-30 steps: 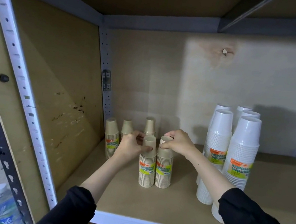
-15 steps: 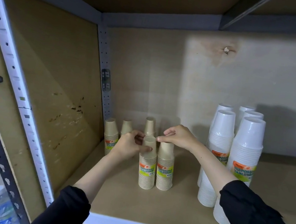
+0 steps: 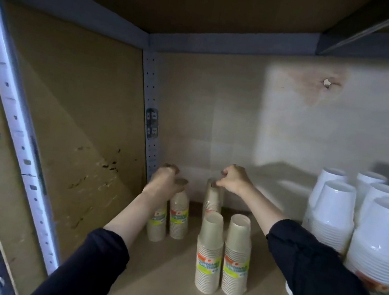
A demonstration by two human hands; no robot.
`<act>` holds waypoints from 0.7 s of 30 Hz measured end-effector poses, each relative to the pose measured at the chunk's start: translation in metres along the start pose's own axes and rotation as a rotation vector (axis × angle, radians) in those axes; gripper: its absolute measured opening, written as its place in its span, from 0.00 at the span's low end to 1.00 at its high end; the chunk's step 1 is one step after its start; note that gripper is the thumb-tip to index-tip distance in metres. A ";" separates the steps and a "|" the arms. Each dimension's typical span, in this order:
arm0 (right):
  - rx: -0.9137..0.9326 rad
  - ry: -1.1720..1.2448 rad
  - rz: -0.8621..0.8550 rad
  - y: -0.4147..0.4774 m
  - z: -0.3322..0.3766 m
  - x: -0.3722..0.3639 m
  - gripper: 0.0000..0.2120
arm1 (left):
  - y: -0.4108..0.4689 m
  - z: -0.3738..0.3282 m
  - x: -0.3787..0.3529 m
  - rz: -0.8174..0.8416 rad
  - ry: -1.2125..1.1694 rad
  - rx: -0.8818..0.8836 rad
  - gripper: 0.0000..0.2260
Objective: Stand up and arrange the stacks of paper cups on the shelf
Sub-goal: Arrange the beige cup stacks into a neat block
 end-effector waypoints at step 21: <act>0.012 -0.051 0.038 0.012 0.011 -0.004 0.13 | 0.010 -0.016 -0.009 0.176 0.120 0.073 0.19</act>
Point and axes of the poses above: each hand's wrist, its own y-axis towards the middle knuckle, its own x-axis out of the back of the hand, z = x × y, the point moved 1 cm from there along y, towards the middle knuckle, and after that the axes turned 3 degrees about -z, right-handed, at the moved point
